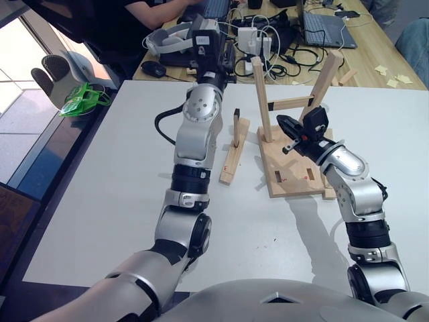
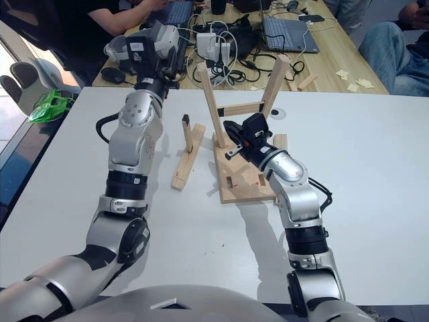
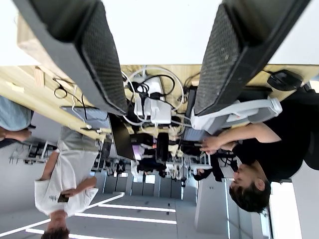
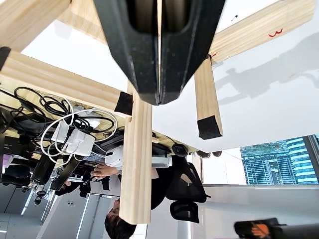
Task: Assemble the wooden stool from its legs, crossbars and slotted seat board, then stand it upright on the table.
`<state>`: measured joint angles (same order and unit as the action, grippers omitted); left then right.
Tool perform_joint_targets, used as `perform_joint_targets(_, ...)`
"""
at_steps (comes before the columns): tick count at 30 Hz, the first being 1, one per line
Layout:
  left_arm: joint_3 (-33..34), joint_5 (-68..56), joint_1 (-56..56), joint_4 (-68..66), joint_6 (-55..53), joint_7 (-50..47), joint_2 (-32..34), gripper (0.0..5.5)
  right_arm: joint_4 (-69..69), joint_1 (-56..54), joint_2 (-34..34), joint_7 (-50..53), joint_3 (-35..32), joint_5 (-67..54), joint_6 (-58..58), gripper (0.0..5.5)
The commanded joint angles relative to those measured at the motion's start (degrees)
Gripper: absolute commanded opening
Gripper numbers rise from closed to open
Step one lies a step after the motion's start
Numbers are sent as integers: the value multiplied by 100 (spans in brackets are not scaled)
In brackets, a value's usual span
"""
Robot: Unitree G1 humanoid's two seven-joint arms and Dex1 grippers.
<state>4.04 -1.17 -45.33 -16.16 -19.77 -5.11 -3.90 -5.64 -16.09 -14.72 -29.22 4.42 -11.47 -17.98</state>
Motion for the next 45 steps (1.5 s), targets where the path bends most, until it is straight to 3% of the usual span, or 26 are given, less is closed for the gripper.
perform_joint_targets(1, -21, 11, -201, -149, -237, -221, -133, 248, 16, -12, -29, 4, 43, 47, 22, 0)
perform_joint_targets(13, -453, 167, 16, -65, -208, -184, -212, 248, 9, 10, -49, -10, 139, 100, -8, 0)
perform_joint_targets(24, -338, 12, -96, -232, 8, -146, -303, 248, -21, 22, -55, -34, 153, 106, -31, 0)
perform_joint_targets(31, -489, 174, 551, -2756, -402, 115, -124, 248, -87, -10, -54, -68, 192, 92, -106, 0)
perform_joint_targets(34, -429, 150, 547, -3008, -379, 156, -47, 248, -114, 3, -51, -63, 203, 85, -117, 0)
perform_joint_targets(39, -297, 21, 254, -2883, -288, 123, -47, 248, -60, -14, -24, -28, 212, 99, -78, 0)
perform_joint_targets(45, -57, -275, -222, -1370, -697, 67, -91, 248, 12, -68, -29, -16, 167, 92, -34, 0)
